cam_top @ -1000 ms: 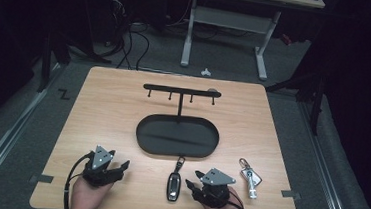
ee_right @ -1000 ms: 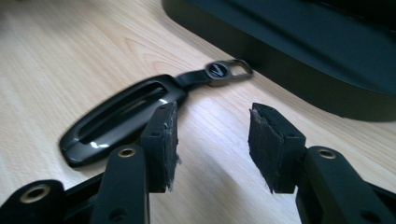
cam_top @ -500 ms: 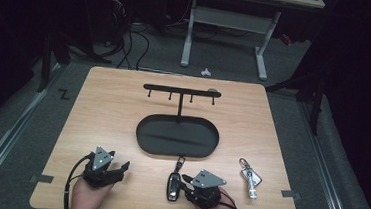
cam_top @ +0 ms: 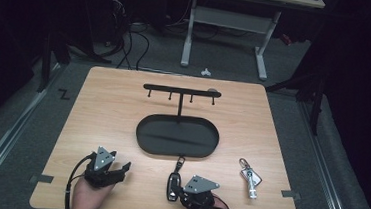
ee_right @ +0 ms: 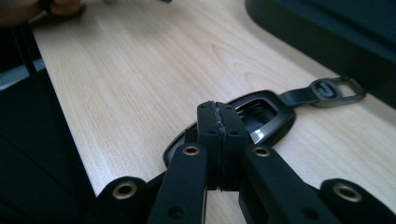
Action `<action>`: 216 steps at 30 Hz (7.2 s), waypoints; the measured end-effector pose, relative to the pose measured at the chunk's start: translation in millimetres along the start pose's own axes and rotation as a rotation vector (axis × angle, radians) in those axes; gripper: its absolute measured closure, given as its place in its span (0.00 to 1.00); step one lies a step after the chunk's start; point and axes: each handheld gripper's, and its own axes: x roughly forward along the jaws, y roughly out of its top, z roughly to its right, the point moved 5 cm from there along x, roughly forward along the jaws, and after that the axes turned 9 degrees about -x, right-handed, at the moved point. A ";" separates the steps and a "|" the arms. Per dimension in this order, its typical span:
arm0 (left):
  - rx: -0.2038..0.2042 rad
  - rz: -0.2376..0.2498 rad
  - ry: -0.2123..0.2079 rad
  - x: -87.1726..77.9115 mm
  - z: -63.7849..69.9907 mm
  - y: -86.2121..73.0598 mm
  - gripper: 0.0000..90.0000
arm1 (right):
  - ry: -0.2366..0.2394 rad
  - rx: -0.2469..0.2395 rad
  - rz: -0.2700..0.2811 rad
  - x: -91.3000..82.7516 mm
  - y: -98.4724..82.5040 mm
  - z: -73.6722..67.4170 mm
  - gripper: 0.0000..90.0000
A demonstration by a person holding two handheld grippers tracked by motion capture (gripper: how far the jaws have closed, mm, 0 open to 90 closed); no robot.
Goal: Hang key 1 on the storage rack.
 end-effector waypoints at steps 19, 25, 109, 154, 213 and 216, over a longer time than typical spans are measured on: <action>0.008 0.007 -0.023 5.3 6.3 5.6 0.37 | -0.117 0.009 -0.077 -20.8 -24.5 27.7 1.00; 0.011 0.013 -0.027 6.5 8.1 8.6 0.37 | -0.150 0.049 -0.088 -33.9 -35.5 43.7 1.00; -0.009 0.031 -0.011 -13.3 -7.3 0.5 0.38 | 0.149 -0.173 -0.666 14.9 28.6 58.0 0.43; -0.010 0.034 -0.014 -13.8 -8.3 1.6 0.38 | 0.124 -0.123 -0.770 32.4 29.8 67.3 0.83; 0.033 0.090 -0.035 -17.0 -1.8 6.0 0.36 | -0.044 0.066 -0.557 -80.4 66.7 120.6 0.90; 0.035 0.087 -0.037 -16.5 -1.8 5.7 0.36 | -0.060 0.080 -0.554 -86.5 68.6 128.6 0.90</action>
